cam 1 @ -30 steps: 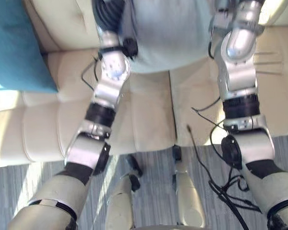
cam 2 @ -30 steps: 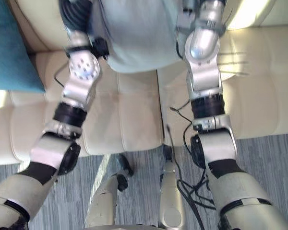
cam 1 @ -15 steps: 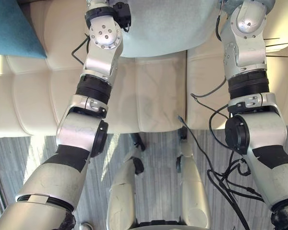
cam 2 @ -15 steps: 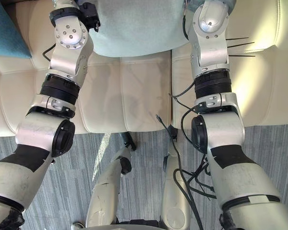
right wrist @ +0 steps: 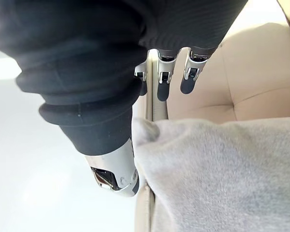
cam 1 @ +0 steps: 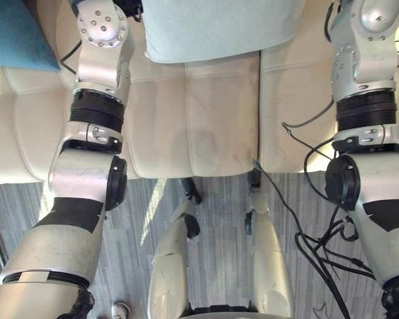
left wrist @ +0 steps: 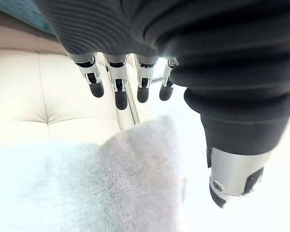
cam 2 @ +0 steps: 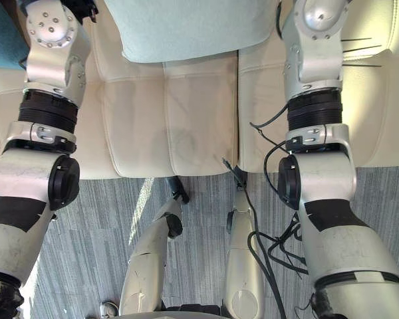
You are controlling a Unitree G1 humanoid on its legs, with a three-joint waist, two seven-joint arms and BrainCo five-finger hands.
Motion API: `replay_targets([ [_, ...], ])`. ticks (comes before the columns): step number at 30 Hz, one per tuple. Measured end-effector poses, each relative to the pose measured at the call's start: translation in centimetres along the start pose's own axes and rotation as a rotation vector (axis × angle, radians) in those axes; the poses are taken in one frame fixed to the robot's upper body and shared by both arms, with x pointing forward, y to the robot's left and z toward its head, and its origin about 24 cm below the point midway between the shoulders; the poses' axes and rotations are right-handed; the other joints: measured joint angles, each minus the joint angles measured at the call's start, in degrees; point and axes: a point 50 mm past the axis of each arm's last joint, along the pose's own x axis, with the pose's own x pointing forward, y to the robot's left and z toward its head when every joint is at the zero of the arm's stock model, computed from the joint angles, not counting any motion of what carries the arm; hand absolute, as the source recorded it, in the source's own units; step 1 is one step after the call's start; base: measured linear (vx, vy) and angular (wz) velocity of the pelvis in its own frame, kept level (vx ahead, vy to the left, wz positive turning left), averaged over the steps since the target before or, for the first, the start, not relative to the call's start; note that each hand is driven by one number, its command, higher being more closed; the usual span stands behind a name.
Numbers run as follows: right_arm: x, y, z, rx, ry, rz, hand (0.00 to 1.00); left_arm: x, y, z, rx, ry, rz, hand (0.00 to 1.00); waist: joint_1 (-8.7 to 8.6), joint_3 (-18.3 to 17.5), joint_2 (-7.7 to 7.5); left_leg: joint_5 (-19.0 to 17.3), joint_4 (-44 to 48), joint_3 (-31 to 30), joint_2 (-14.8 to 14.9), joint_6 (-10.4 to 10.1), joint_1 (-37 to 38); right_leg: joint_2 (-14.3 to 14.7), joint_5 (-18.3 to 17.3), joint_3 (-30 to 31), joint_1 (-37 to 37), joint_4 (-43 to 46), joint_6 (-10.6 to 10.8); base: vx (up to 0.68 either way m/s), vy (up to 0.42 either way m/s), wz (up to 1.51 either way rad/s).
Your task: Pick up cushions and gather them together orderly.
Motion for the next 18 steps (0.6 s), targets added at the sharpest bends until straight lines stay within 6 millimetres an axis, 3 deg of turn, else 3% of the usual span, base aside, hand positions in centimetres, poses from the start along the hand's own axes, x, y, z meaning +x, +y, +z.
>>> replay_targets([
  [2,0.4,-0.3,1.2,0.062,-0.031,0.012,0.00,0.4,1.0,0.1,-0.047,0.014,0.031,0.00,0.20,0.0,0.00,0.0,0.4,0.0,0.3,0.0,0.0,0.2,0.0,0.0,0.0,0.5,0.0,-0.02,-0.014,0.01],
  [7,0.5,-0.8,2.0,0.143,-0.048,0.035,0.00,0.8,3.0,0.3,-0.068,0.004,0.053,0.00,0.33,0.0,-0.01,0.0,1.2,0.1,0.8,0.0,0.0,0.4,0.0,-0.1,0.0,1.3,0.0,-0.04,-0.027,0.01],
  [11,-3.0,-3.5,0.9,0.148,-0.085,0.066,0.00,-2.2,4.3,-2.3,-0.052,0.029,0.015,0.00,0.31,0.0,-0.09,-0.1,1.8,0.0,1.6,0.0,0.9,0.6,-0.4,-0.4,1.6,1.3,-0.2,-0.05,-0.042,0.01],
  [13,-6.6,-6.4,-2.0,0.081,-0.007,0.060,0.00,-6.1,4.8,-5.3,-0.043,0.099,-0.030,0.00,0.28,-0.1,-0.11,-0.2,1.7,-0.1,1.8,0.2,2.7,0.7,-1.2,-1.0,3.7,1.3,-0.5,-0.03,-0.075,0.05],
  [15,-12.8,-9.8,-6.3,-0.032,0.193,0.056,0.00,-13.1,5.1,-9.3,-0.060,0.251,-0.094,0.00,0.15,-0.1,-0.18,-1.0,1.3,-0.4,2.0,0.1,6.1,0.8,-2.6,-1.9,7.4,1.6,-0.6,-0.01,-0.079,0.09],
  [16,-14.5,-10.5,-7.1,-0.057,0.240,0.062,0.00,-15.1,5.2,-10.2,-0.064,0.297,-0.108,0.00,0.13,-0.3,-0.35,-1.4,1.1,-0.3,2.0,-0.1,6.9,0.8,-3.0,-2.0,8.0,1.8,-0.6,0.01,-0.090,0.08],
  [17,-18.7,-11.7,-8.6,-0.101,0.361,0.081,0.00,-20.0,5.2,-12.1,-0.075,0.426,-0.143,0.00,0.12,-0.8,-0.50,-2.3,0.8,-0.1,2.1,0.0,8.5,0.6,-4.4,-2.4,9.2,2.7,-0.5,0.01,-0.057,0.05],
  [18,-20.4,-12.1,-9.1,-0.129,0.409,0.095,0.00,-22.0,5.2,-12.8,-0.070,0.484,-0.159,0.00,0.15,-1.0,-0.52,-2.5,0.7,0.1,2.1,0.1,9.0,0.6,-4.8,-2.5,9.7,2.9,-0.5,0.03,-0.070,0.10],
])
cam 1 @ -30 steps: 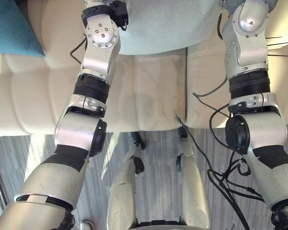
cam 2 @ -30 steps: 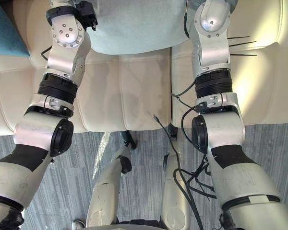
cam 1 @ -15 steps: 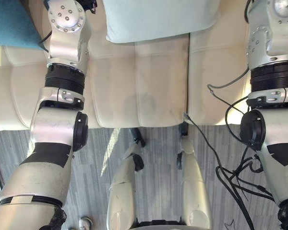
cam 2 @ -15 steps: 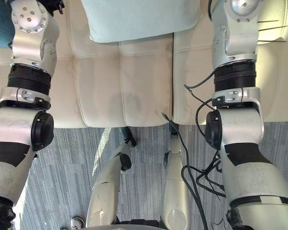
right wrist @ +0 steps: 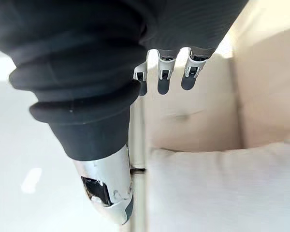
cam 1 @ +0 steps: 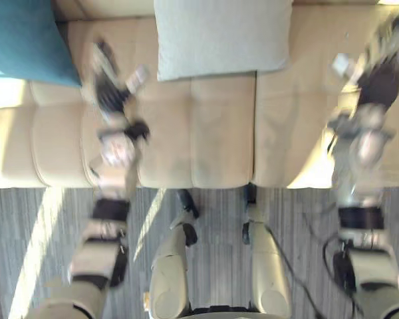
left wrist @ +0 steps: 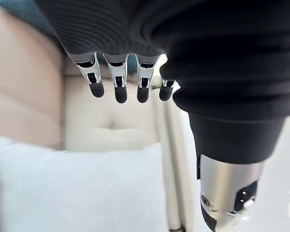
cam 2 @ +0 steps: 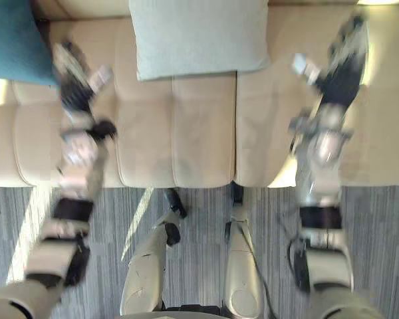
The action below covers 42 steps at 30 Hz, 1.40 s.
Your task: Pick up cushions and gather them together orderly.
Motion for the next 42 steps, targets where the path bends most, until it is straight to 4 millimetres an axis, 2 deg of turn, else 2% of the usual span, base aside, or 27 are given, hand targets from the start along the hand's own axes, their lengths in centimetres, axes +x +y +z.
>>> replay_targets([
  [2,-5.8,-0.7,-4.2,-0.127,0.206,0.060,0.00,-6.0,0.3,-5.1,0.011,0.223,-0.038,0.00,0.21,-0.4,-0.45,-0.6,-0.1,0.0,0.1,-0.4,3.0,0.0,-1.7,-0.5,2.7,0.7,-0.3,0.05,-0.067,0.07],
  [3,-6.9,-0.9,-4.9,-0.156,0.248,0.074,0.00,-7.0,0.6,-5.8,0.016,0.261,-0.046,0.00,0.19,-0.7,-0.60,-0.7,-0.2,-0.1,0.0,-0.5,3.5,0.0,-2.0,-0.5,3.2,0.8,-0.3,0.06,-0.066,0.06],
  [4,-10.7,-1.7,-7.5,-0.211,0.409,0.092,0.00,-9.9,1.8,-7.8,0.045,0.377,-0.051,0.00,0.19,-2.7,-0.99,-0.7,-1.0,-0.1,-0.3,-0.5,5.1,0.0,-2.8,-0.7,4.4,1.2,-0.1,0.05,-0.042,0.07],
  [5,-12.0,-2.0,-8.4,-0.235,0.469,0.094,0.00,-10.8,2.2,-8.5,0.060,0.414,-0.051,0.00,0.19,-3.4,-1.11,-0.7,-1.2,-0.2,-0.5,-0.5,5.9,0.0,-3.0,-0.8,5.1,1.3,0.0,0.09,-0.043,0.12],
  [6,-14.6,-2.9,-10.0,-0.277,0.588,0.104,0.00,-12.8,3.1,-9.8,0.095,0.495,-0.055,0.00,0.19,-4.7,-1.08,-0.5,-1.9,-0.7,-1.1,-0.8,7.6,-0.2,-3.5,-1.0,6.6,1.2,0.2,0.12,-0.025,0.15],
  [8,-20.9,-5.3,-13.1,-0.356,0.888,0.116,0.00,-17.4,5.2,-12.5,0.165,0.698,-0.045,0.00,0.13,-8.7,-1.09,-0.5,-3.8,-1.5,-2.1,-0.9,11.9,-0.6,-4.2,-2.2,11.2,-0.3,0.5,0.14,-0.007,0.16],
  [9,-22.0,-5.8,-13.5,-0.365,0.940,0.112,0.00,-18.2,5.7,-12.9,0.183,0.736,-0.044,0.00,0.12,-9.4,-1.11,-0.5,-4.3,-1.6,-2.2,-0.9,12.7,-0.6,-4.2,-2.2,12.1,-0.9,0.5,0.13,0.010,0.03],
  [11,-25.8,-7.5,-14.4,-0.394,1.121,0.091,0.00,-21.8,7.8,-14.2,0.253,0.890,-0.017,0.00,0.01,-11.4,-1.35,-0.6,-5.6,-1.5,-2.6,-0.9,16.1,-0.6,-3.9,-2.1,15.6,-3.0,0.8,0.11,0.024,-0.09],
  [13,-27.4,-8.4,-14.6,-0.411,1.195,0.072,0.00,-23.6,9.0,-14.6,0.289,0.970,-0.009,0.00,-0.14,-11.9,-1.46,-0.7,-6.3,-1.2,-2.9,-1.1,18.6,-0.6,-3.8,-1.6,17.7,-3.7,0.9,0.06,0.036,-0.18],
  [15,-28.2,-9.0,-14.5,-0.436,1.235,0.076,0.00,-25.3,10.3,-14.6,0.328,1.028,0.004,0.00,0.02,-12.1,-1.83,-1.2,-6.6,0.4,-3.0,-1.7,21.9,-0.4,-3.8,0.4,19.6,-3.6,1.0,0.04,0.034,-0.41],
  [17,-28.2,-9.0,-14.5,-0.443,1.241,0.087,0.00,-25.9,11.0,-14.4,0.353,1.045,0.004,0.00,0.04,-12.4,-2.29,-1.6,-6.3,1.5,-2.9,-1.8,23.1,-0.2,-3.7,1.7,19.7,-3.2,1.0,0.00,0.018,-0.42],
  [20,-28.0,-9.2,-14.5,-0.472,1.241,0.118,0.00,-25.6,11.4,-14.3,0.357,1.035,0.020,0.00,-0.09,-12.4,-3.15,-3.6,-1.8,2.0,-1.8,-1.6,21.9,0.1,-4.1,2.9,18.0,0.6,1.4,-0.07,-0.008,-0.24],
  [22,-28.2,-8.9,-14.5,-0.466,1.244,0.126,0.00,-25.2,11.1,-14.3,0.348,1.023,0.022,0.00,0.04,-12.7,-3.51,-5.0,1.7,2.3,0.5,-0.9,20.4,0.9,-3.4,2.9,16.7,2.8,1.9,-0.16,-0.056,-0.13],
  [23,-28.0,-7.8,-14.9,-0.448,1.237,0.155,0.00,-25.2,11.2,-14.2,0.343,1.019,0.037,0.00,0.15,-12.7,-3.59,-5.2,3.1,2.8,2.2,-0.5,19.7,1.0,-9.5,2.1,13.2,17.7,-0.2,-0.16,-0.126,0.14],
  [24,-29.2,-7.0,-14.8,-0.429,1.260,0.184,0.00,-25.4,11.3,-14.2,0.348,1.026,0.035,0.00,0.06,-13.0,-4.56,-5.2,4.2,1.6,2.3,-0.4,19.8,0.3,-14.0,1.5,11.6,34.0,0.7,-0.14,-0.155,0.22],
  [25,-29.6,-6.7,-14.8,-0.421,1.270,0.194,0.00,-25.5,11.4,-14.2,0.349,1.032,0.036,0.00,0.19,-13.3,-5.02,-5.2,4.6,1.3,2.2,-0.4,19.7,0.0,-14.6,1.3,11.7,37.9,1.1,-0.12,-0.240,0.37],
  [26,-30.3,-5.8,-15.0,-0.408,1.290,0.231,0.00,-26.0,11.5,-14.0,0.351,1.040,0.040,0.00,0.35,-14.4,-6.76,-4.5,6.0,0.4,2.3,-1.3,18.6,-0.6,-15.2,1.5,13.2,42.6,1.8,-0.10,-0.235,0.28],
  [28,-29.9,-5.3,-15.2,-0.406,1.278,0.254,0.00,-26.1,11.6,-14.0,0.351,1.048,0.048,0.00,0.73,-15.0,-8.24,-3.3,8.2,-1.4,3.1,-2.4,15.6,0.1,-19.4,0.5,15.1,38.9,2.3,-0.18,-0.269,0.09],
  [29,-28.6,-5.4,-15.4,-0.418,1.245,0.248,0.00,-26.2,10.4,-14.4,0.317,1.058,0.042,0.00,1.98,-15.3,-5.76,-1.7,6.1,-3.0,4.4,-3.3,13.6,3.0,-20.4,-0.2,15.6,31.9,1.5,-0.24,-0.193,-0.39],
  [30,-27.8,-5.4,-15.5,-0.422,1.219,0.245,0.00,-26.3,9.7,-14.6,0.299,1.058,0.035,0.00,3.05,-15.6,-4.76,-0.8,3.9,-3.4,5.2,-3.5,12.6,4.1,-22.1,-0.5,16.5,27.9,0.6,-0.38,-0.210,-0.68],
  [31,-26.0,-4.8,-15.8,-0.421,1.168,0.249,0.00,-26.0,9.2,-14.8,0.288,1.057,0.027,0.00,3.24,-14.9,-4.80,2.2,2.0,-3.0,4.9,-3.9,10.7,4.2,-26.1,-1.8,16.3,22.1,-4.0,-0.43,-0.232,-0.40],
  [32,-25.1,-5.1,-15.9,-0.438,1.152,0.246,0.00,-25.8,8.3,-15.2,0.268,1.068,0.019,0.00,2.58,-13.4,-2.55,2.2,1.4,-3.9,5.7,-4.2,10.2,5.3,-24.4,-2.6,16.0,21.4,-4.4,-0.43,-0.217,-0.21],
  [35,-25.1,-5.5,-15.8,-0.437,1.156,0.218,0.00,-25.7,7.9,-15.3,0.262,1.057,0.022,0.00,2.05,-12.9,-1.81,1.5,4.5,-4.8,5.7,-4.7,10.3,5.9,-21.9,-2.0,15.3,19.2,-6.0,-0.24,-0.078,-0.18],
  [36,-25.3,-5.8,-15.7,-0.442,1.163,0.208,0.00,-25.9,8.0,-15.2,0.266,1.063,0.028,0.00,1.65,-13.0,-1.69,-0.1,9.2,-4.9,4.5,-3.8,11.2,5.9,-20.8,-0.8,15.2,17.7,-6.2,-0.19,-0.068,-0.41],
  [38,-25.1,-6.4,-15.6,-0.461,1.161,0.211,0.00,-26.2,8.2,-15.2,0.268,1.068,0.034,0.00,1.73,-13.1,-1.16,-6.4,13.8,-8.3,1.4,-4.7,12.8,6.5,-17.8,2.4,14.5,14.3,-5.2,-0.13,-0.015,-0.63],
  [41,-24.8,-6.7,-15.6,-0.477,1.155,0.213,0.00,-26.5,8.3,-15.2,0.269,1.076,0.036,0.00,1.74,-13.0,-0.24,-11.6,11.7,-12.5,-1.6,-5.6,16.8,8.1,-14.9,5.9,14.2,11.4,-4.0,-0.06,0.065,-0.75],
  [42,-25.0,-6.9,-15.5,-0.482,1.164,0.207,0.00,-26.4,8.3,-15.2,0.270,1.075,0.034,0.00,1.59,-13.3,0.38,-12.9,7.5,-13.0,-2.1,-5.4,19.6,8.8,-14.3,7.0,14.0,11.3,-3.5,-0.04,0.104,-0.65],
])
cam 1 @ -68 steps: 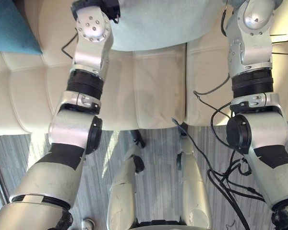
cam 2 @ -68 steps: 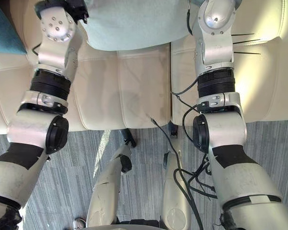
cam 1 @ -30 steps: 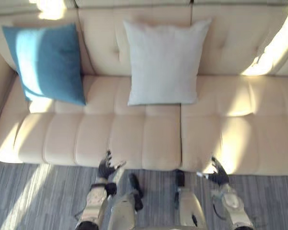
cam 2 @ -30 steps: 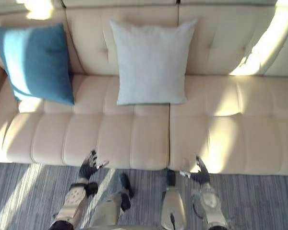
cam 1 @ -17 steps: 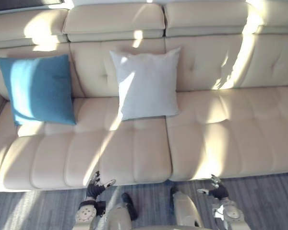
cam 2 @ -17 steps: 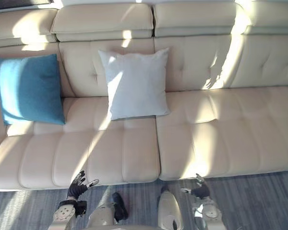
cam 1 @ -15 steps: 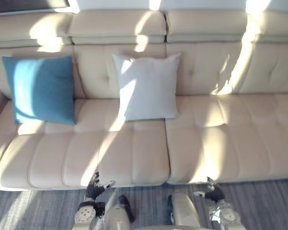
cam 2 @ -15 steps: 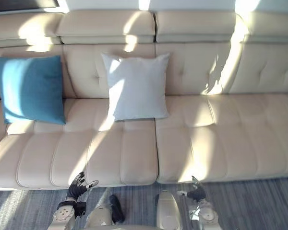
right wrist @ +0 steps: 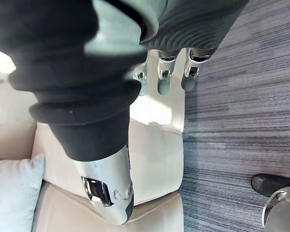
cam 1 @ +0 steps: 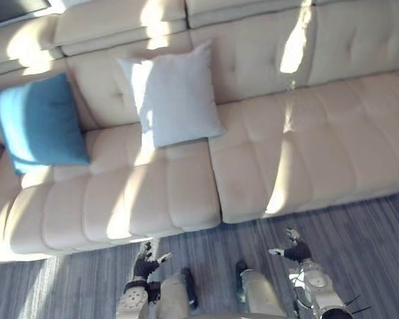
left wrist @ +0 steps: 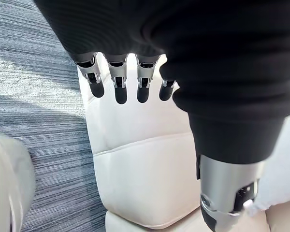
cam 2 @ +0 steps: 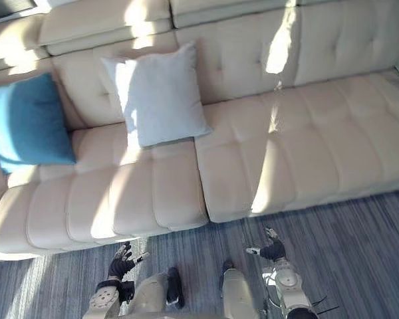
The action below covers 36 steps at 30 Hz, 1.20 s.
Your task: Pick up cushions and gather them together orderly.
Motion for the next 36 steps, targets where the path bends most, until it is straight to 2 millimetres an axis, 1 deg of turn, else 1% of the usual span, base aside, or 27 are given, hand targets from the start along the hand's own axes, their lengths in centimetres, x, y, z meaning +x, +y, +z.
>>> replay_targets([
  [2,0.0,-0.3,0.0,0.021,0.002,-0.021,0.00,0.4,-0.4,0.8,0.013,-0.025,-0.017,0.00,-0.14,0.0,-0.55,-0.7,-3.4,1.1,-0.4,0.1,1.4,-0.2,1.8,1.5,-0.5,-1.5,1.0,-0.07,0.125,-0.57],
  [3,-0.1,-0.6,0.0,0.026,-0.001,-0.032,0.00,0.8,-0.7,1.6,0.017,-0.047,-0.028,0.00,-0.79,0.0,-0.51,-0.7,-4.3,2.6,-0.5,0.1,1.3,-0.4,3.7,2.3,-0.1,-4.7,1.7,-0.07,0.133,-0.38],
  [5,-0.1,-0.6,0.1,0.029,-0.008,-0.034,0.00,1.1,-0.8,2.2,0.027,-0.065,-0.035,0.00,-1.86,0.0,-0.46,-0.3,-4.5,4.1,-0.6,0.8,1.3,-0.7,5.4,3.2,0.4,-7.4,2.2,-0.04,0.143,-0.41],
  [9,-0.3,0.0,0.8,0.046,-0.044,-0.031,0.00,1.5,-0.7,3.1,0.051,-0.094,-0.037,0.00,-2.70,0.1,-0.55,-1.4,-3.8,9.5,-0.7,2.1,3.0,1.1,9.0,9.0,0.3,-10.6,3.3,0.01,0.110,-0.83],
  [10,-0.2,0.3,1.4,0.053,-0.068,-0.024,0.00,1.6,-0.5,3.1,0.058,-0.093,-0.032,0.00,-3.12,0.1,-0.66,-1.8,-3.2,11.1,-0.4,2.3,3.6,1.8,10.6,10.1,0.2,-11.4,3.6,0.01,0.079,-1.58],
  [11,0.0,0.7,2.2,0.047,-0.097,-0.007,0.00,1.6,-0.3,3.2,0.072,-0.098,-0.028,0.00,-3.01,0.2,-0.66,-2.6,-2.4,14.4,1.1,2.6,4.1,3.1,13.9,7.3,-1.3,-12.6,4.0,0.01,0.055,-1.80],
  [12,0.1,0.9,2.6,0.049,-0.113,-0.001,0.00,1.6,-0.2,3.3,0.081,-0.102,-0.027,0.00,-3.06,0.3,-0.98,-3.1,-2.1,16.8,2.1,2.8,4.7,2.9,15.0,3.8,-1.6,-14.0,3.3,-0.04,-0.048,-1.98],
  [13,0.4,1.1,3.7,0.058,-0.152,-0.002,0.00,1.7,0.1,3.6,0.104,-0.114,-0.030,0.00,-3.19,1.2,-1.42,-4.4,-1.9,21.6,2.7,3.0,6.2,0.0,10.6,-8.2,-2.5,-12.2,-3.8,-0.03,-0.049,-1.87],
  [14,0.5,1.2,3.9,0.060,-0.157,-0.003,0.00,1.7,-0.4,4.2,0.139,-0.141,-0.056,0.00,-3.48,1.7,-1.35,-5.1,-2.0,26.2,3.3,2.5,8.5,-5.4,6.4,-23.7,-3.1,-8.3,-7.0,-0.02,-0.047,-1.83],
  [15,0.4,1.2,3.9,0.059,-0.156,0.001,0.00,1.7,-0.6,4.5,0.150,-0.157,-0.069,0.00,-3.47,1.7,-1.35,-5.7,-1.9,28.5,3.6,2.1,9.7,-8.0,5.3,-31.0,-2.5,-6.7,-8.6,0.07,-0.001,-2.03],
  [16,0.5,1.6,4.0,0.051,-0.161,0.015,0.00,1.5,-0.9,4.6,0.165,-0.172,-0.087,0.00,-3.04,1.7,-1.22,-6.9,-1.2,33.0,4.2,1.0,12.1,-11.9,4.1,-43.4,-0.2,-4.3,-10.2,0.12,-0.068,-2.31],
  [17,0.5,2.1,4.4,0.042,-0.171,0.035,0.00,1.5,-1.0,4.7,0.179,-0.176,-0.095,0.00,-2.30,1.5,-1.56,-7.1,-1.5,36.9,4.3,0.8,14.4,-13.6,4.2,-49.9,1.0,-3.0,-10.5,0.14,-0.106,-2.41],
  [18,0.6,2.2,4.6,0.042,-0.177,0.039,0.00,1.5,-1.1,4.8,0.183,-0.179,-0.100,0.00,-1.99,1.5,-1.61,-7.3,-1.6,38.6,4.3,0.4,15.5,-13.7,4.2,-50.9,1.0,-2.4,-10.4,0.14,-0.169,-2.33],
  [20,0.7,2.1,4.9,0.042,-0.185,0.035,0.00,1.8,-1.8,5.7,0.207,-0.207,-0.139,0.00,-3.14,1.5,-1.11,-9.1,1.2,41.7,5.9,-2.4,17.8,-11.3,2.3,-45.0,-1.8,1.3,-8.8,0.18,-0.160,-1.75],
  [21,0.7,2.1,4.8,0.042,-0.182,0.036,0.00,2.0,-1.9,6.0,0.214,-0.216,-0.141,0.00,-3.30,1.5,-1.11,-9.2,4.0,41.7,7.1,-2.5,17.9,-10.4,1.7,-43.6,-1.9,1.8,-8.7,0.26,-0.149,-1.50],
  [22,0.6,2.1,4.5,0.040,-0.174,0.035,0.00,2.0,-2.4,6.4,0.202,-0.228,-0.148,0.00,-3.29,1.2,-0.76,-8.7,12.2,40.5,10.5,-1.6,17.6,-7.9,0.9,-40.2,-1.4,1.6,-8.4,0.18,-0.094,-1.31],
  [23,0.4,2.0,4.1,0.038,-0.164,0.033,0.00,2.0,-2.7,6.4,0.194,-0.229,-0.154,0.00,-3.11,0.9,-0.31,-7.8,16.9,38.9,12.4,-0.1,17.1,-6.5,0.6,-38.6,-1.0,1.2,-8.4,0.30,-0.090,-1.97],
  [24,0.4,2.2,4.2,0.035,-0.169,0.037,0.00,1.8,-3.4,6.2,0.182,-0.226,-0.170,0.00,-2.69,0.3,0.88,-7.1,27.9,29.9,14.3,1.8,12.7,-3.2,0.0,-33.8,-0.2,-0.3,-8.8,0.21,-0.013,-1.86],
  [25,0.5,2.2,4.4,0.027,-0.172,0.035,0.00,1.7,-3.7,6.1,0.171,-0.223,-0.172,0.00,-2.39,0.3,1.14,-7.5,31.6,23.7,12.7,1.4,9.4,-1.9,0.1,-30.9,0.5,-0.8,-9.0,0.30,0.014,-1.84],
  [26,0.5,2.2,4.3,0.017,-0.171,0.036,0.00,1.6,-3.8,6.0,0.168,-0.219,-0.174,0.00,-2.09,0.3,1.18,-8.0,33.0,20.0,11.5,0.8,7.2,-1.4,0.2,-29.2,1.1,-1.2,-9.2,0.23,0.079,-1.73],
  [27,0.5,2.3,4.0,0.004,-0.156,0.043,0.00,1.4,-4.0,5.5,0.157,-0.206,-0.172,0.00,-0.90,0.4,1.10,-8.5,33.4,14.3,8.4,1.2,3.7,-0.7,0.2,-25.4,3.6,-2.3,-9.3,0.24,0.094,-1.43],
  [29,0.4,2.6,3.9,-0.006,-0.150,0.054,0.00,1.1,-3.8,4.7,0.152,-0.185,-0.161,0.00,-0.17,0.6,0.97,-8.9,30.9,10.4,6.1,1.9,-0.1,-0.6,-0.3,-22.0,6.5,-3.6,-8.3,0.26,0.124,-1.27],
  [31,0.5,2.8,4.1,-0.011,-0.154,0.052,0.00,0.8,-3.4,4.0,0.145,-0.167,-0.138,0.00,1.63,1.1,0.85,-8.6,24.4,5.5,3.9,1.7,-5.8,-1.3,-0.7,-19.0,10.0,-5.8,-7.6,0.31,0.190,-1.01],
  [33,0.7,2.9,4.1,-0.013,-0.149,0.052,0.00,0.6,-3.1,3.5,0.143,-0.151,-0.124,0.00,2.02,1.3,1.17,-6.9,15.4,3.7,2.1,-0.5,-9.0,-2.6,-1.4,-18.8,12.5,-7.5,-6.3,0.35,0.263,-0.49],
  [34,0.8,2.7,4.0,-0.008,-0.140,0.040,0.00,0.6,-2.9,3.4,0.134,-0.148,-0.105,0.00,2.48,1.5,1.60,-3.2,4.9,5.0,1.2,-0.8,-9.7,-3.2,-2.4,-18.7,14.1,-8.1,-4.6,0.28,0.218,-0.26],
  [35,0.8,2.7,3.9,-0.008,-0.137,0.035,0.00,0.6,-2.9,3.5,0.129,-0.148,-0.099,0.00,2.81,1.4,1.83,-0.8,0.7,6.2,1.2,-0.4,-9.4,-3.1,-2.9,-18.6,14.9,-8.2,-3.6,0.41,0.286,-0.44],
  [36,0.8,2.9,3.7,-0.003,-0.124,0.030,0.00,0.7,-2.5,3.5,0.121,-0.147,-0.082,0.00,3.97,0.7,1.75,4.7,-0.3,7.1,0.9,3.0,-7.9,-3.3,-4.1,-17.4,16.2,-8.1,-1.7,0.46,0.279,-0.32],
])
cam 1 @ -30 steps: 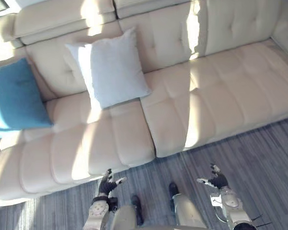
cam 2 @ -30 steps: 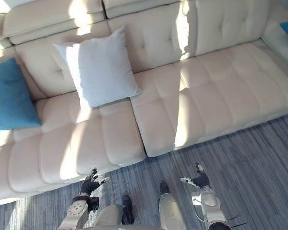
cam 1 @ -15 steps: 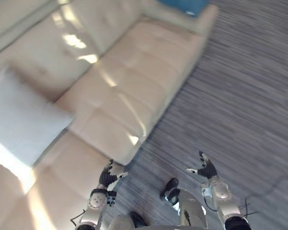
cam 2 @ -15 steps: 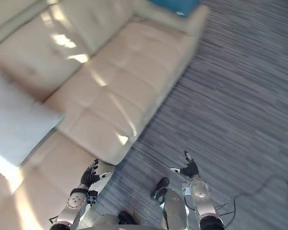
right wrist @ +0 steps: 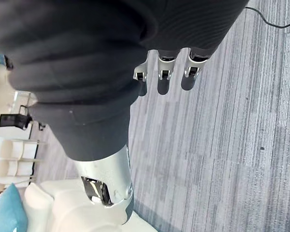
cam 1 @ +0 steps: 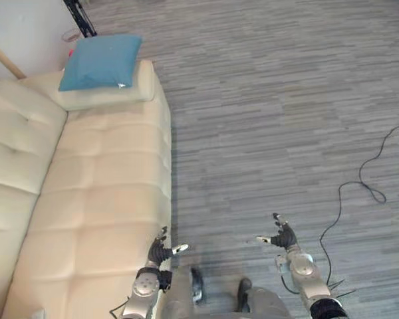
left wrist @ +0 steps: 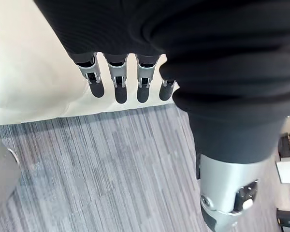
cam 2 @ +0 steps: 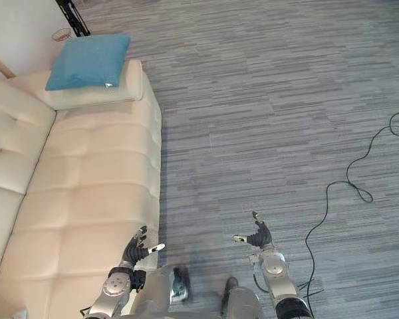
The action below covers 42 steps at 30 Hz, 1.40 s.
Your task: Pick up cushions and gather them together orderly.
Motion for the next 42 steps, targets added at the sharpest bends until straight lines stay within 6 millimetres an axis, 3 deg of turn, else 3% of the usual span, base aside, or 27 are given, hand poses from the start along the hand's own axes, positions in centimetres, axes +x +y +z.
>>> replay_targets([
  [3,-0.1,0.7,-0.2,0.018,0.011,0.009,0.00,-0.1,0.4,-0.2,-0.026,0.008,0.023,0.00,0.70,-1.6,-4.05,-3.2,3.9,-0.2,-3.5,5.9,-0.3,-4.1,-3.6,0.5,0.2,5.4,4.9,0.58,0.272,0.02],
  [4,-0.1,0.8,-0.5,0.033,0.027,0.004,0.00,-0.1,0.1,-0.1,-0.036,0.008,0.017,0.00,0.65,-1.3,-4.86,-6.2,5.9,-0.1,-4.9,7.2,1.0,-7.0,-3.9,1.0,-3.5,17.4,7.6,0.55,0.214,0.25],
  [5,-0.3,1.0,-0.8,0.041,0.044,0.005,0.00,-0.2,-0.2,-0.2,-0.041,0.013,0.006,0.00,0.51,-1.3,-4.92,-8.1,6.6,-0.3,-6.3,8.3,3.9,-9.8,-0.3,2.9,-7.5,30.5,13.5,0.55,0.216,0.28],
  [6,-0.4,1.1,-1.0,0.043,0.053,0.008,0.00,-0.3,-0.3,-0.4,-0.044,0.019,0.002,0.00,0.29,-1.3,-4.88,-9.1,6.6,-0.4,-6.9,8.7,5.7,-10.8,0.4,3.8,-9.3,36.0,14.9,0.58,0.178,0.30],
  [7,-0.4,1.3,-1.1,0.046,0.059,0.013,0.00,-0.6,-0.3,-0.6,-0.043,0.022,0.000,0.00,-0.08,-1.2,-4.70,-10.5,6.4,-0.7,-7.5,9.2,8.6,-12.3,-0.5,3.4,-11.0,42.0,13.2,0.59,0.107,0.26],
  [9,0.1,1.4,-0.3,0.052,0.034,0.015,0.00,-0.8,-0.1,-0.4,-0.052,0.008,0.020,0.00,-0.78,-1.0,-3.97,-11.4,1.6,-2.2,-9.1,9.3,15.8,-15.1,-3.9,-2.5,-15.5,41.1,5.8,0.62,0.076,0.24],
  [12,0.6,0.6,0.5,0.046,0.008,-0.003,0.00,-0.1,-0.1,0.8,-0.053,-0.030,0.016,0.00,-1.29,-0.3,-2.13,-11.3,-3.2,-5.0,-8.8,9.2,20.2,-12.3,-4.1,-2.8,-20.9,28.2,4.7,0.59,-0.004,0.37],
  [14,0.5,-0.7,0.2,0.020,0.010,-0.025,0.00,0.5,-0.4,1.7,-0.058,-0.055,0.008,0.00,-2.94,0.8,-0.42,-11.8,-4.4,-7.4,-7.5,7.2,23.3,-9.0,0.0,1.5,-22.7,15.4,5.1,0.48,-0.108,0.75],
  [16,-0.3,-1.3,-0.8,0.013,0.032,-0.041,0.00,0.5,-0.3,1.7,-0.053,-0.055,0.011,0.00,-3.61,0.2,-1.78,-14.1,-3.8,-9.4,-6.9,2.0,27.7,-7.1,11.3,6.2,-23.5,3.6,5.1,0.61,-0.217,0.76],
  [17,-0.6,-1.2,-1.3,0.017,0.046,-0.040,0.00,0.4,0.0,1.3,-0.040,-0.042,0.013,0.00,-3.99,-0.5,-3.01,-14.9,-2.8,-10.2,-7.2,0.6,28.6,-7.3,12.9,7.0,-23.7,3.4,4.4,0.81,-0.376,1.02],
  [19,-1.4,-2.1,-2.5,0.015,0.082,-0.066,0.00,0.1,-1.0,0.2,-0.031,0.003,-0.019,0.00,-5.39,-1.7,-1.14,-14.8,8.2,-12.2,-3.5,-3.1,26.4,-6.5,11.9,5.2,-23.7,12.8,3.5,0.60,-0.284,0.76],
  [20,-1.4,-2.4,-2.5,0.018,0.086,-0.072,0.00,-0.2,-1.7,0.0,-0.048,0.014,-0.028,0.00,-5.20,-2.3,0.88,-8.7,22.0,-10.0,1.6,-3.4,19.8,-4.6,9.1,3.8,-22.0,13.1,2.0,0.50,-0.196,0.12],
  [21,-1.4,-2.3,-2.5,0.019,0.086,-0.071,0.00,-0.2,-1.8,-0.1,-0.053,0.016,-0.029,0.00,-5.13,-2.0,1.22,-4.4,27.1,-8.6,3.7,-2.3,17.6,-3.7,8.3,3.3,-20.5,12.5,1.5,0.75,-0.309,0.02],
  [22,-1.2,-1.8,-2.3,0.036,0.081,-0.064,0.00,-0.2,-2.0,-0.1,-0.057,0.020,-0.033,0.00,-4.30,-1.0,1.28,-4.7,37.0,-5.3,8.5,-0.5,13.7,-1.8,7.3,2.4,-15.9,9.9,0.2,0.75,-0.308,-0.04],
  [23,-1.3,-1.7,-2.4,0.052,0.086,-0.070,0.00,-0.1,-1.8,0.1,-0.059,0.013,-0.029,0.00,-3.55,-0.3,0.28,-6.3,41.9,-3.1,10.2,1.6,10.4,-1.1,6.8,1.8,-10.0,5.7,-0.5,0.60,-0.235,-0.01],
  [25,-1.4,-1.2,-2.3,0.098,0.083,-0.074,0.00,0.1,-1.6,0.6,-0.066,-0.008,-0.020,0.00,-2.97,0.4,-1.54,-6.9,39.0,-1.5,8.0,2.0,6.0,-1.7,6.9,1.3,-3.3,-0.3,-0.5,0.55,-0.150,0.10],
  [28,-1.0,-2.0,-1.9,0.107,0.071,-0.101,0.00,0.1,-1.5,1.3,-0.074,-0.040,-0.017,0.00,-1.69,0.9,-1.78,-6.5,19.3,-2.4,2.4,1.4,-1.3,-1.7,6.9,0.9,3.2,-7.0,-0.4,0.47,-0.013,-0.05],
  [29,-0.7,-2.2,-1.5,0.125,0.062,-0.115,0.00,0.0,-1.5,1.3,-0.076,-0.038,-0.015,0.00,-1.41,1.2,-0.94,-4.0,6.7,-3.8,-0.7,-1.6,-1.6,-2.1,6.3,0.8,5.6,-8.6,0.5,0.47,0.080,-0.22],
  [30,-0.7,-2.4,-1.5,0.123,0.064,-0.120,0.00,0.0,-1.5,1.1,-0.078,-0.033,-0.016,0.00,-1.23,1.4,-1.11,-2.0,0.5,-4.1,-1.6,-2.3,-1.1,-2.0,5.9,0.8,6.7,-9.3,1.3,0.49,0.130,-0.37],
  [31,-0.7,-2.7,-1.9,0.125,0.081,-0.132,0.00,-0.2,-1.7,1.0,-0.084,-0.027,-0.018,0.00,-0.47,1.1,0.31,7.4,-5.9,-4.5,-1.9,-0.2,0.0,-1.1,4.0,1.7,9.1,-9.9,3.5,0.49,0.161,-0.29],
  [32,-0.8,-1.8,-2.3,0.143,0.106,-0.115,0.00,-0.1,-1.6,0.8,-0.079,-0.018,-0.016,0.00,0.17,0.8,-1.01,6.8,-4.2,-4.4,-3.2,4.6,0.8,-2.4,2.6,2.3,10.2,-9.4,4.0,0.48,0.160,-0.16],
  [35,-0.7,-1.3,-2.4,0.128,0.114,-0.091,0.00,0.0,-1.5,0.9,-0.119,-0.019,0.007,0.00,0.92,0.4,-2.33,-1.3,3.1,-3.4,-4.0,6.7,-0.1,-5.2,0.6,4.7,6.7,2.6,6.4,0.53,0.213,-0.08],
  [36,-0.5,-0.8,-2.2,0.134,0.113,-0.080,0.00,-0.5,-1.4,0.2,-0.128,0.006,0.011,0.00,0.73,0.5,-3.45,-5.2,4.8,-2.5,-5.3,7.0,2.8,-7.6,1.0,7.3,1.8,17.7,8.7,0.57,0.268,-0.17],
  [38,-0.6,-0.3,-2.3,0.135,0.119,-0.069,0.00,-0.8,-1.1,-0.4,-0.122,0.023,0.016,0.00,0.42,0.4,-4.69,-7.7,4.9,-2.3,-7.0,7.8,5.8,-10.1,5.3,8.6,-2.6,29.9,14.2,0.44,0.156,0.02],
  [39,-0.8,0.0,-2.6,0.127,0.126,-0.058,0.00,-0.9,-0.8,-0.7,-0.114,0.040,0.019,0.00,0.00,0.1,-5.16,-9.5,5.2,-2.7,-7.9,8.7,8.4,-11.2,5.4,8.6,-6.1,39.3,13.5,0.52,0.090,0.30],
  [40,-0.9,0.1,-2.7,0.126,0.131,-0.055,0.00,-0.9,-0.5,-0.8,-0.106,0.041,0.024,0.00,-0.55,0.1,-4.99,-10.6,5.1,-3.7,-8.1,8.8,11.4,-12.2,3.0,6.1,-8.5,43.9,9.5,0.53,0.068,0.44],
  [42,-0.8,0.1,-2.3,0.127,0.113,-0.055,0.00,-0.8,-0.2,-0.7,-0.107,0.037,0.031,0.00,-0.68,-0.1,-4.95,-11.4,2.8,-6.6,-9.0,8.9,15.5,-13.0,-0.9,0.6,-12.4,41.2,6.1,0.51,0.012,0.53],
])
